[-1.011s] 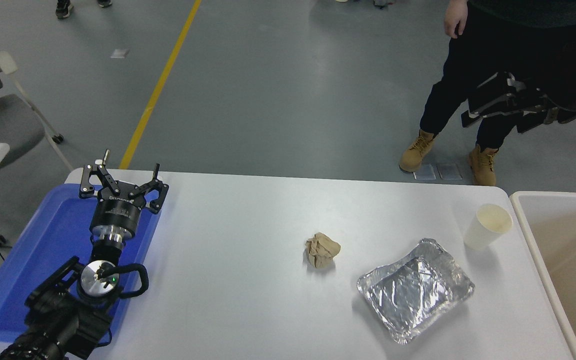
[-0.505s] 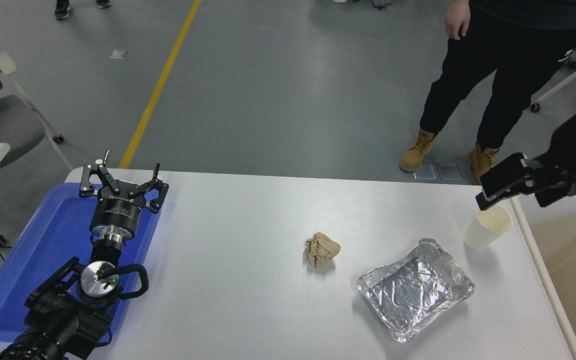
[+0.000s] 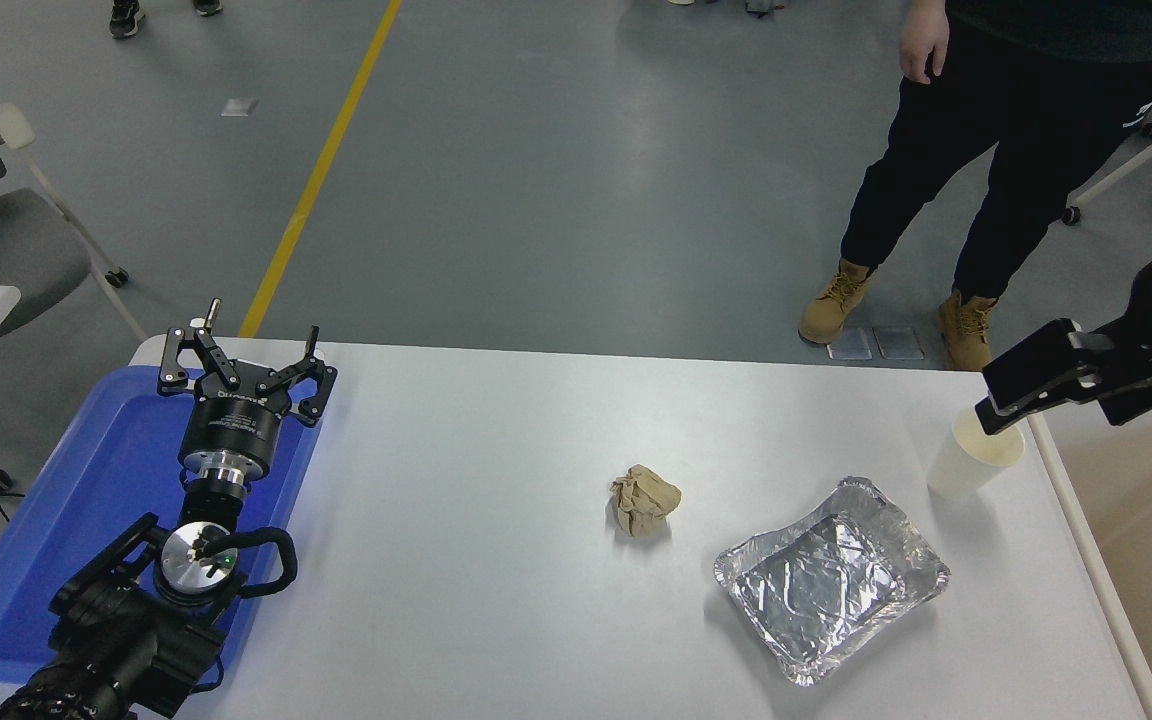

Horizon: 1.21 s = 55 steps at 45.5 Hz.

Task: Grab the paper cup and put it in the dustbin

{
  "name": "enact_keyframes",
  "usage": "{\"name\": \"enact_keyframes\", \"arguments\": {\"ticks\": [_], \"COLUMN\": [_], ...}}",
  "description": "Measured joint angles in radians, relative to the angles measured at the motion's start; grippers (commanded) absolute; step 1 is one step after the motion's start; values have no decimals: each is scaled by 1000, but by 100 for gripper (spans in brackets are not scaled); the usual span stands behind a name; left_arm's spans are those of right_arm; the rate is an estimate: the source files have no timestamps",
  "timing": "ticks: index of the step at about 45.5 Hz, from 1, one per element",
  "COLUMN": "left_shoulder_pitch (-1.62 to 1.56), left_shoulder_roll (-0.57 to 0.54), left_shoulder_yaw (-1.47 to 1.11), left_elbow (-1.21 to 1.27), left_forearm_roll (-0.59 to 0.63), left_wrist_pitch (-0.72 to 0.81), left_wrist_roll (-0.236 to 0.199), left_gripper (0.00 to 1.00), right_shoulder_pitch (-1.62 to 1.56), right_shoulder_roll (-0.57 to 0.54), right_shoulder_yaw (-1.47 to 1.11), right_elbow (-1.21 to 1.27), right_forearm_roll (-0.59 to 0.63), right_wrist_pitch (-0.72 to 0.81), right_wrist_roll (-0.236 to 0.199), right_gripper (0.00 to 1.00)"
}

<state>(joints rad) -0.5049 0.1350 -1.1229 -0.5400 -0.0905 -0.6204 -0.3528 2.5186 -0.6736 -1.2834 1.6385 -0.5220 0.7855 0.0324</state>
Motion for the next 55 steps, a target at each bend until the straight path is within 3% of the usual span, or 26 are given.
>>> {"name": "enact_keyframes", "arguments": {"ticks": [22, 40, 55], "left_shoulder_pitch": [0, -1, -1], "left_shoulder_roll": [0, 0, 0], "left_shoulder_yaw": [0, 0, 0], "left_elbow": [0, 0, 0], "left_forearm_roll": [0, 0, 0], "left_wrist_pitch": [0, 1, 1], "left_wrist_roll": [0, 0, -2], "left_gripper": [100, 100, 100], "right_shoulder_pitch": [-405, -851, -1130], "right_shoulder_roll": [-35, -35, 35], "right_shoulder_yaw": [156, 352, 436], "right_elbow": [-353, -685, -903], "right_forearm_roll": [-189, -372, -432], "right_wrist_pitch": [-28, -242, -484], "right_wrist_roll": [6, 20, 33], "right_gripper": [100, 100, 100]}}
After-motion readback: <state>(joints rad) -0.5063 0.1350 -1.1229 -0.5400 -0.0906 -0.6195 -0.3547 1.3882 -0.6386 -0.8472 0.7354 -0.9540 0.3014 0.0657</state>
